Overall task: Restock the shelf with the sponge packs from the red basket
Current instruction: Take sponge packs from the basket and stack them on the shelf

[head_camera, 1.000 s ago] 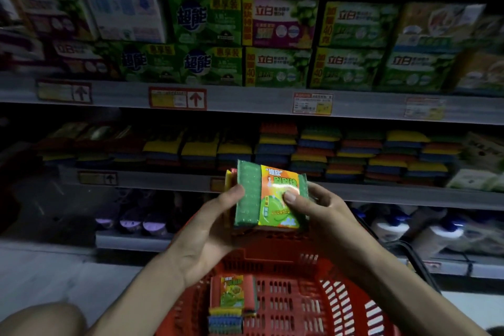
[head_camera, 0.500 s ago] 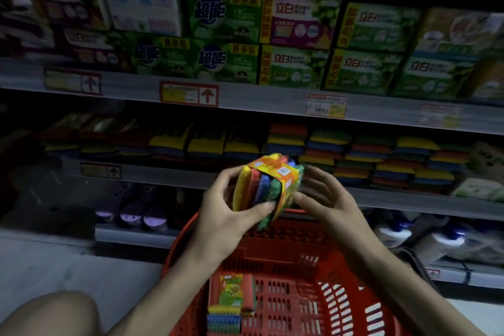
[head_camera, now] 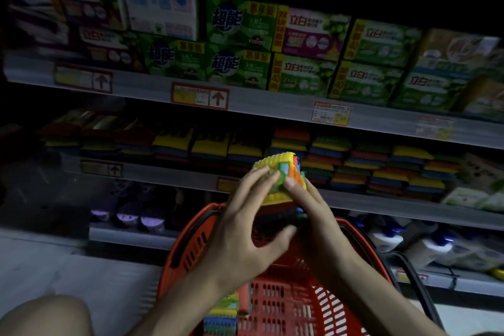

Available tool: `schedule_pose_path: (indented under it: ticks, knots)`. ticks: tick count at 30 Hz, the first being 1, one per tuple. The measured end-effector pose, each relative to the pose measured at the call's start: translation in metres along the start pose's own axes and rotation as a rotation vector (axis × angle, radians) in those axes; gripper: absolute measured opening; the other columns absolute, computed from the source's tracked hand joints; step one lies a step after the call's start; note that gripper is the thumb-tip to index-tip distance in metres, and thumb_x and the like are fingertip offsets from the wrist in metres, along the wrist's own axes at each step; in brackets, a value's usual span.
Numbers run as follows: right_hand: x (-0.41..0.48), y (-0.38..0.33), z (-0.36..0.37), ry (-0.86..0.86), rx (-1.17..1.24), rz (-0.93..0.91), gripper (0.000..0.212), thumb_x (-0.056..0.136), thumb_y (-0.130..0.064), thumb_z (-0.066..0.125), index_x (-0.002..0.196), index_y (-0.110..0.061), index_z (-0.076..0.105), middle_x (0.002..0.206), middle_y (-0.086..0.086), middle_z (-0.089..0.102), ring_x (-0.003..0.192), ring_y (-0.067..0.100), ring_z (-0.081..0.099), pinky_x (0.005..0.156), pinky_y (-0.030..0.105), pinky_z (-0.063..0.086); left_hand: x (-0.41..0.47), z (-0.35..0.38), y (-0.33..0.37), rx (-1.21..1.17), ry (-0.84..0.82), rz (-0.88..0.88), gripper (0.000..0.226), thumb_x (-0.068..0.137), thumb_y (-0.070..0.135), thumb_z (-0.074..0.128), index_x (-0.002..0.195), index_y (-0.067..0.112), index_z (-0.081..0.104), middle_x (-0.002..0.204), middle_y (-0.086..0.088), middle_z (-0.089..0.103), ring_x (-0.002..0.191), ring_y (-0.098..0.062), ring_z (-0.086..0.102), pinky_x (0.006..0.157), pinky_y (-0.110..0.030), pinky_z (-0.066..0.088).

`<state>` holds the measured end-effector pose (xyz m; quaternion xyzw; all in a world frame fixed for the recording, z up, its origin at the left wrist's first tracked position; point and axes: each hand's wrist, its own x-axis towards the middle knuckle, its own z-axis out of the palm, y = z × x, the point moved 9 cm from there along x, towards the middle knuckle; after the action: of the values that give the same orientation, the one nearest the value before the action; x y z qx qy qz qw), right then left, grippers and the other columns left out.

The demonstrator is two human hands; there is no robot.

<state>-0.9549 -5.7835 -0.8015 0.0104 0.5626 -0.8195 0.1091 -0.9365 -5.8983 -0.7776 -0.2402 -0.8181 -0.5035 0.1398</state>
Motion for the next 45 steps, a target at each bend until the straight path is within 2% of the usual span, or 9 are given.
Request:
schedule_pose_path:
  ticks: [5, 8, 11, 17, 23, 27, 33, 40, 45]
  knots:
    - [0.003, 0.01, -0.002, 0.079, 0.109, 0.09, 0.041, 0.098, -0.034, 0.052, 0.125, -0.008, 0.068, 0.115, 0.019, 0.075, 0.097, 0.029, 0.074, 0.078, 0.038, 0.059, -0.005, -0.028, -0.032, -0.278, 0.257, -0.268, 0.048, 0.094, 0.045, 0.067, 0.14, 0.038, 0.057, 0.143, 0.022, 0.052, 0.136, -0.001, 0.049, 0.107, -0.028, 0.046]
    - [0.009, 0.008, 0.006, 0.073, 0.183, 0.037, 0.042, 0.101, -0.031, 0.043, 0.12, -0.003, 0.068, 0.111, 0.022, 0.075, 0.095, 0.029, 0.071, 0.088, 0.039, 0.053, -0.014, -0.025, -0.057, -0.53, 0.243, -0.545, 0.049, 0.086, 0.059, 0.072, 0.13, 0.041, 0.062, 0.129, 0.012, 0.068, 0.115, -0.001, 0.066, 0.095, -0.033, 0.056]
    - [0.02, 0.016, 0.011, 0.073, 0.196, -0.007, 0.044, 0.102, -0.031, 0.041, 0.125, -0.002, 0.066, 0.112, 0.02, 0.073, 0.098, 0.028, 0.069, 0.089, 0.038, 0.051, -0.016, -0.014, -0.062, -0.795, 0.208, -0.661, 0.051, 0.082, 0.049, 0.072, 0.129, 0.031, 0.065, 0.117, 0.002, 0.076, 0.108, -0.013, 0.073, 0.091, -0.048, 0.062]
    - [0.031, 0.023, -0.004, 0.413, -0.214, -0.204, 0.023, 0.1, -0.033, 0.062, 0.116, -0.016, 0.063, 0.114, 0.005, 0.071, 0.101, 0.016, 0.07, 0.079, 0.026, 0.056, -0.005, -0.037, -0.086, -0.741, 0.432, -0.618, 0.035, 0.09, 0.028, 0.076, 0.125, 0.029, 0.068, 0.115, -0.001, 0.077, 0.111, -0.018, 0.073, 0.092, -0.04, 0.058]
    - [0.029, 0.025, 0.012, 0.426, -0.248, -0.329, 0.019, 0.102, -0.024, 0.062, 0.119, -0.028, 0.068, 0.112, -0.013, 0.074, 0.106, 0.003, 0.068, 0.09, 0.024, 0.054, 0.003, -0.053, -0.098, -0.613, 0.659, -0.595, 0.03, 0.083, 0.032, 0.084, 0.108, 0.022, 0.071, 0.094, 0.013, 0.079, 0.096, -0.012, 0.076, 0.091, -0.04, 0.061]
    - [0.033, 0.027, 0.015, 0.379, -0.221, -0.353, 0.038, 0.101, -0.013, 0.062, 0.135, -0.029, 0.064, 0.126, -0.011, 0.07, 0.115, -0.001, 0.065, 0.089, 0.016, 0.054, 0.008, -0.051, -0.099, -0.547, 0.661, -0.557, 0.02, 0.096, 0.035, 0.069, 0.109, 0.021, 0.069, 0.094, 0.016, 0.079, 0.095, 0.0, 0.073, 0.087, -0.028, 0.058]
    - [0.052, 0.031, 0.005, 0.393, -0.292, -0.34, 0.049, 0.099, -0.013, 0.066, 0.144, -0.031, 0.058, 0.136, 0.001, 0.061, 0.12, 0.005, 0.063, 0.105, 0.034, 0.052, 0.016, -0.042, -0.107, -0.454, 0.582, -0.532, 0.03, 0.101, 0.009, 0.06, 0.129, 0.016, 0.069, 0.108, 0.007, 0.078, 0.102, -0.001, 0.073, 0.085, -0.018, 0.055]
    - [0.065, 0.034, 0.001, 0.345, -0.318, -0.36, 0.064, 0.088, -0.03, 0.064, 0.15, -0.032, 0.049, 0.142, -0.005, 0.056, 0.126, 0.001, 0.058, 0.103, 0.028, 0.051, 0.029, -0.045, -0.112, -0.342, 0.537, -0.499, 0.036, 0.1, 0.008, 0.059, 0.132, 0.021, 0.07, 0.134, 0.011, 0.057, 0.114, -0.007, 0.067, 0.097, -0.023, 0.056]
    - [0.071, 0.029, 0.001, 0.333, -0.348, -0.394, 0.063, 0.089, -0.025, 0.063, 0.15, -0.028, 0.05, 0.141, -0.006, 0.059, 0.126, 0.004, 0.059, 0.104, 0.032, 0.052, 0.036, -0.04, -0.119, -0.381, 0.531, -0.503, 0.046, 0.098, 0.004, 0.057, 0.14, 0.021, 0.064, 0.14, 0.006, 0.062, 0.122, -0.012, 0.066, 0.105, -0.032, 0.054]
